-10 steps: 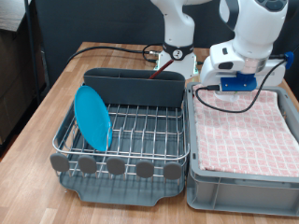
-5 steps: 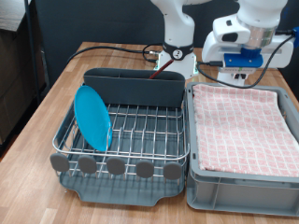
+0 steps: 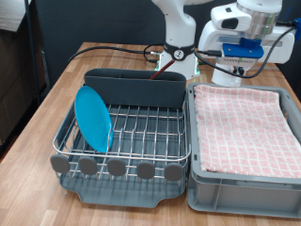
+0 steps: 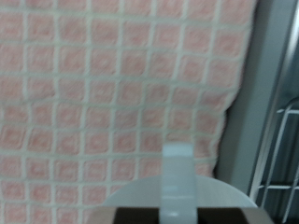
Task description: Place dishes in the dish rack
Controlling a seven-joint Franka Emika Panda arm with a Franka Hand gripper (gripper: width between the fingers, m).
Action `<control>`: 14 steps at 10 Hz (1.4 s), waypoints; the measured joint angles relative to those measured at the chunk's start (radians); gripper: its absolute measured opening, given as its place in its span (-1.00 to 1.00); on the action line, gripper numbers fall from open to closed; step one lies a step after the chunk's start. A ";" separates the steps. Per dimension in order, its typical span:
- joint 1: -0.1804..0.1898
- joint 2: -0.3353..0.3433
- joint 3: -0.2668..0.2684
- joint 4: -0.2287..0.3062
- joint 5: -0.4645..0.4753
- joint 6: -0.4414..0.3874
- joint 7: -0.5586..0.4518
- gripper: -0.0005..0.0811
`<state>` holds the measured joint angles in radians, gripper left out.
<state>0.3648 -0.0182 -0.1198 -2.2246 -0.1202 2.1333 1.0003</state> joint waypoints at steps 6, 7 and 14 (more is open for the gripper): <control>-0.019 0.134 -0.061 0.200 -0.025 -0.036 0.145 -0.82; -0.019 0.134 -0.062 0.195 -0.039 -0.013 0.110 -0.82; -0.088 0.219 -0.114 0.243 -0.015 0.220 -0.206 -0.82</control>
<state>0.2764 0.2006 -0.2336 -1.9816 -0.1349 2.3538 0.7938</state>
